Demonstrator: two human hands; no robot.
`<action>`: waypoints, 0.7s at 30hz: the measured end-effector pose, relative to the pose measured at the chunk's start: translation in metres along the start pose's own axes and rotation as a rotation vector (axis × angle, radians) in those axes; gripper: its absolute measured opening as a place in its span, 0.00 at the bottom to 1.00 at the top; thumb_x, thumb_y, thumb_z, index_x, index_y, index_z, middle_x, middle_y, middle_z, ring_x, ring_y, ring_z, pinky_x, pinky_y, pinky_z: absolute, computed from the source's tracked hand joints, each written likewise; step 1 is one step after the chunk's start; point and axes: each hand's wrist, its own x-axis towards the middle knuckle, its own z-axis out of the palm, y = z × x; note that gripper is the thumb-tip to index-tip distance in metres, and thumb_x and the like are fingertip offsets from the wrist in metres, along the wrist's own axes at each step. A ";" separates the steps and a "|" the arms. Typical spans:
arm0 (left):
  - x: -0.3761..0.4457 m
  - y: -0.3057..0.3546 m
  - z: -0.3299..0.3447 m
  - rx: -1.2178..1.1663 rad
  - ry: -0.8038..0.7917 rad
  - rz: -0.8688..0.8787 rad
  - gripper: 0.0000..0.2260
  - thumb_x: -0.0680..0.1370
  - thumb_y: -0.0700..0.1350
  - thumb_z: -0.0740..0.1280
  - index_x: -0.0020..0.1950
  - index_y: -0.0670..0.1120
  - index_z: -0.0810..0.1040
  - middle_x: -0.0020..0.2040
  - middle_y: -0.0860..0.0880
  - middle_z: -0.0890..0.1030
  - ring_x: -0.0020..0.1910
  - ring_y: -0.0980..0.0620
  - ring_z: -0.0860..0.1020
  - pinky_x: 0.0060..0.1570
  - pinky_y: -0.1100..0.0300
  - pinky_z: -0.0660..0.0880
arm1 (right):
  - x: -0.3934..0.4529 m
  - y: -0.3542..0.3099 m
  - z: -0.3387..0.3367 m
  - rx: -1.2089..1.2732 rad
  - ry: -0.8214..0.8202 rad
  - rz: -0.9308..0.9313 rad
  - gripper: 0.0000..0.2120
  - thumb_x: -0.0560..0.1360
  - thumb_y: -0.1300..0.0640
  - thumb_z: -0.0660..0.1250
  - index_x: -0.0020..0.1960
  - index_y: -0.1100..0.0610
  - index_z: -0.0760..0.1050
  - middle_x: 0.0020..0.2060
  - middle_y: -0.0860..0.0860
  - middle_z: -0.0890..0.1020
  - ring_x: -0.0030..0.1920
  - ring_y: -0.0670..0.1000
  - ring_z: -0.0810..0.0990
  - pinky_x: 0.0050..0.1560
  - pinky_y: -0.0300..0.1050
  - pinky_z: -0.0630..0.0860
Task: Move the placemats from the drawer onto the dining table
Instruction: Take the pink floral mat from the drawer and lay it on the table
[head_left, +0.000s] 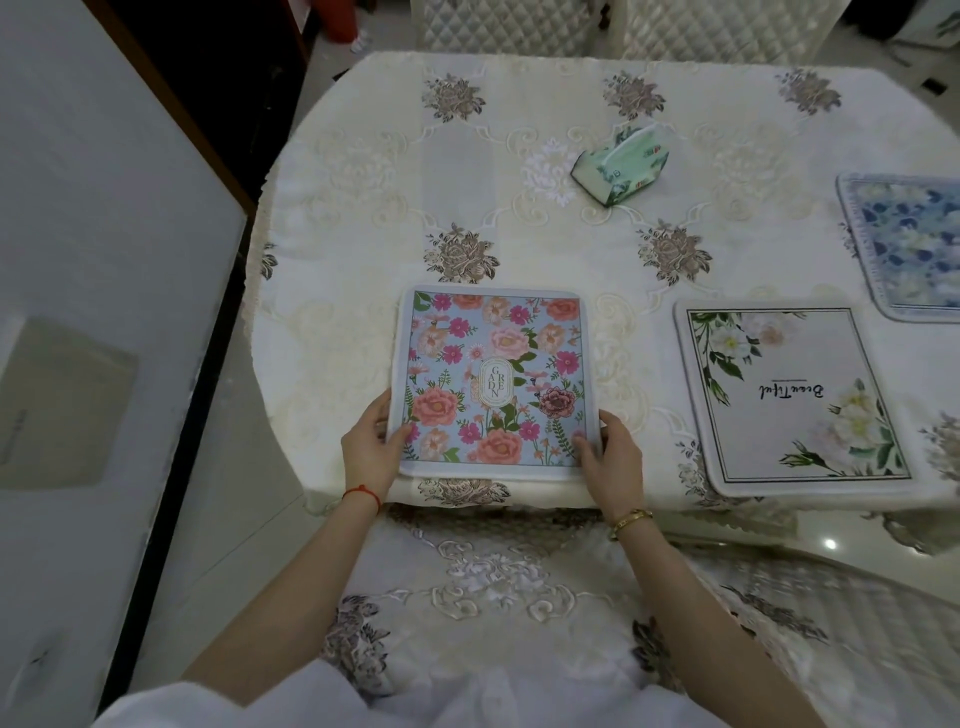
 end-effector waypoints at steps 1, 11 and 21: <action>0.000 0.000 0.000 0.004 0.001 0.003 0.24 0.74 0.37 0.71 0.69 0.48 0.73 0.55 0.47 0.82 0.49 0.50 0.81 0.53 0.59 0.78 | 0.000 0.000 0.000 -0.001 -0.006 0.007 0.17 0.77 0.53 0.67 0.64 0.57 0.71 0.51 0.55 0.81 0.50 0.54 0.80 0.51 0.52 0.79; -0.003 0.003 -0.002 0.027 -0.003 -0.002 0.25 0.74 0.37 0.70 0.71 0.48 0.71 0.58 0.46 0.82 0.50 0.51 0.80 0.54 0.61 0.76 | -0.006 -0.001 0.000 0.023 0.004 -0.012 0.21 0.78 0.53 0.65 0.68 0.57 0.68 0.52 0.56 0.80 0.50 0.54 0.80 0.52 0.52 0.79; -0.014 0.007 -0.004 0.018 -0.013 -0.015 0.26 0.74 0.37 0.70 0.71 0.48 0.70 0.55 0.49 0.81 0.48 0.53 0.79 0.47 0.72 0.73 | -0.016 0.001 -0.002 0.044 -0.006 -0.005 0.23 0.78 0.54 0.65 0.71 0.56 0.65 0.56 0.55 0.80 0.52 0.52 0.81 0.54 0.54 0.80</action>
